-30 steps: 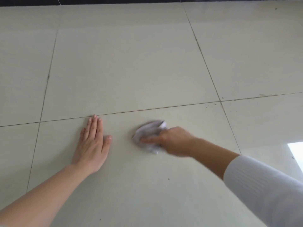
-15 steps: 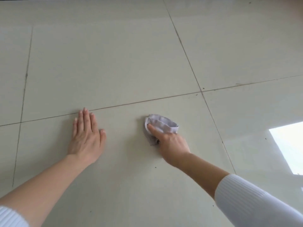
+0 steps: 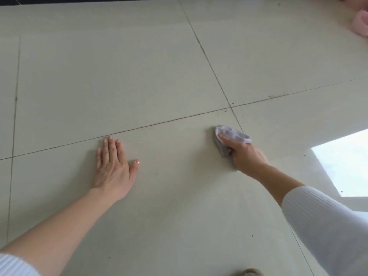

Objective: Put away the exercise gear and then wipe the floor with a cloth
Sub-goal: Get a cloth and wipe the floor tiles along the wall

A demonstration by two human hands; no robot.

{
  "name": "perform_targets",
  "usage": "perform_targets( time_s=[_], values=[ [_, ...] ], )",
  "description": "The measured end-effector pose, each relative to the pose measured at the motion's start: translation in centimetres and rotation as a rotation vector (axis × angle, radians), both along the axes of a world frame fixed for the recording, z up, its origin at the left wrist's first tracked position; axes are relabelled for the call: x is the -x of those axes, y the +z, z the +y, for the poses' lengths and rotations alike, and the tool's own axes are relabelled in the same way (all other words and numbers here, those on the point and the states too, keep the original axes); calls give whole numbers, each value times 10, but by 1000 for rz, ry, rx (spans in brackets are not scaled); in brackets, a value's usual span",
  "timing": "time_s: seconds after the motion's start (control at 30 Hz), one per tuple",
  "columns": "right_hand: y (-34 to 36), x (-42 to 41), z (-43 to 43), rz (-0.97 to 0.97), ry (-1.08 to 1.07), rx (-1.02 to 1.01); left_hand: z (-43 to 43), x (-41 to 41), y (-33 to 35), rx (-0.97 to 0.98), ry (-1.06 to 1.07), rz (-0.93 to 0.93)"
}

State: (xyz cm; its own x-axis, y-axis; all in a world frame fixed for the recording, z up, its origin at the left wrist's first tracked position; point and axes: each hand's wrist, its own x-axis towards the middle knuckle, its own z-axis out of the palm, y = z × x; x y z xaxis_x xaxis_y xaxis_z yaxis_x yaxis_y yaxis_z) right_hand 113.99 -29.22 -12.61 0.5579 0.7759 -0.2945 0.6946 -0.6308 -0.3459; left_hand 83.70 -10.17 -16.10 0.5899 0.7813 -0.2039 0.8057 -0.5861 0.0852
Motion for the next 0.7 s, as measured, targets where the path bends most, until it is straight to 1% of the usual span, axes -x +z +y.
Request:
perform_targets(
  time_s=[0.13, 0.2, 0.27, 0.33, 0.47, 0.57, 0.6, 0.63, 0.7],
  values=[
    [-12, 3, -26, -113, -188, 5, 0, -2, 2, 25, 10, 10],
    [-11, 26, -30, -131, -205, 45, 0, -3, 1, 26, 15, -4],
    [-9, 61, -30, -115, -115, 69, 0, -3, -1, 26, 16, -24],
    [-4, 102, -29, -56, 44, 103, -1, -4, -1, 29, 22, -34],
    [11, 174, -32, 133, 444, 120, 0, -6, 2, 36, 30, -18],
    [14, 192, -33, 151, 742, 46, 1, -4, 4, 50, 27, 7],
    [11, 191, -32, 174, 787, 58, 2, -3, 4, 54, 24, 12],
    [10, 185, -28, 182, 784, 77, 2, -2, 4, 54, 21, 11],
    [11, 163, -21, 93, 666, 100, 3, -2, 5, 55, 23, 13]
  ],
)
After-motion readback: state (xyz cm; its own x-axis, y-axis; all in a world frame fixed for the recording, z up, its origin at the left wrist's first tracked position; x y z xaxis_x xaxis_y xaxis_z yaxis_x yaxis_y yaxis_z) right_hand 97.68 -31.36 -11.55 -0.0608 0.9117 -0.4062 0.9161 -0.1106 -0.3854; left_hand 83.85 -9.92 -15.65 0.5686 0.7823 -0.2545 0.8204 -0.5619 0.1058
